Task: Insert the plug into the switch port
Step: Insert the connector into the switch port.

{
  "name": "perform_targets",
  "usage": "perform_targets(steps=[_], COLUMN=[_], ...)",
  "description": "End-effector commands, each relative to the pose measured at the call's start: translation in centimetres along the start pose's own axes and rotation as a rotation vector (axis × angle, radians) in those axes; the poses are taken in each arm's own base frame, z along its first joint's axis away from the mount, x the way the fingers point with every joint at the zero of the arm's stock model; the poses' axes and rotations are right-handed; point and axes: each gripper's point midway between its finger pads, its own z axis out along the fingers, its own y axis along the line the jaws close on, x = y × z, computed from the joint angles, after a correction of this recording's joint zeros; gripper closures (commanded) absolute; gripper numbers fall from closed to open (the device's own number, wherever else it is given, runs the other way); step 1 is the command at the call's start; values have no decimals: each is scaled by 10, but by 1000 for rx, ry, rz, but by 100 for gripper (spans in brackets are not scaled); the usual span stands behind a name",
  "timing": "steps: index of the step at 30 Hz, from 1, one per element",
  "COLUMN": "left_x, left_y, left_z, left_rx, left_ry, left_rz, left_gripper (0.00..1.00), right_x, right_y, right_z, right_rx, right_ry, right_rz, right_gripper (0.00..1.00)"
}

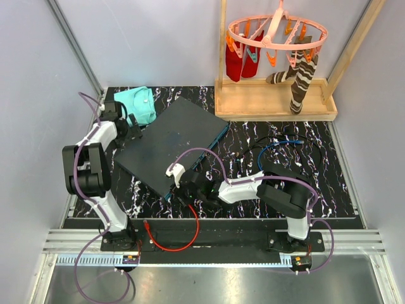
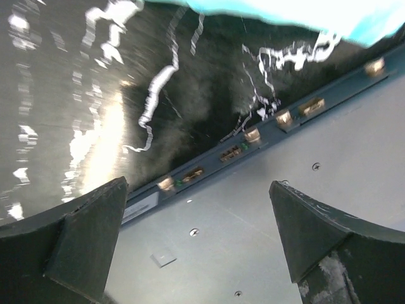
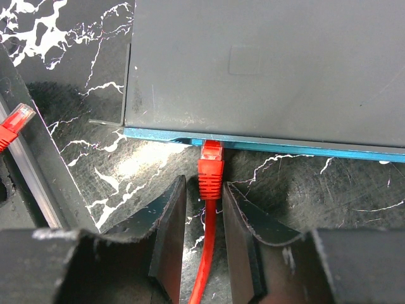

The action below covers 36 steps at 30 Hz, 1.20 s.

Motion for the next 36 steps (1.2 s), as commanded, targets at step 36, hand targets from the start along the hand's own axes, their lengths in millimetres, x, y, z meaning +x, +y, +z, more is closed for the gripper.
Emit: perform_targets(steps=[36], left_x=[139], left_y=[-20], left_z=[7], left_rx=[120], left_ry=[461], left_rz=[-71], left_gripper=[23], right_x=[-136], right_y=[-16], right_z=[22], right_rx=[155], right_ry=[-291], right_rz=[-121], right_gripper=[100])
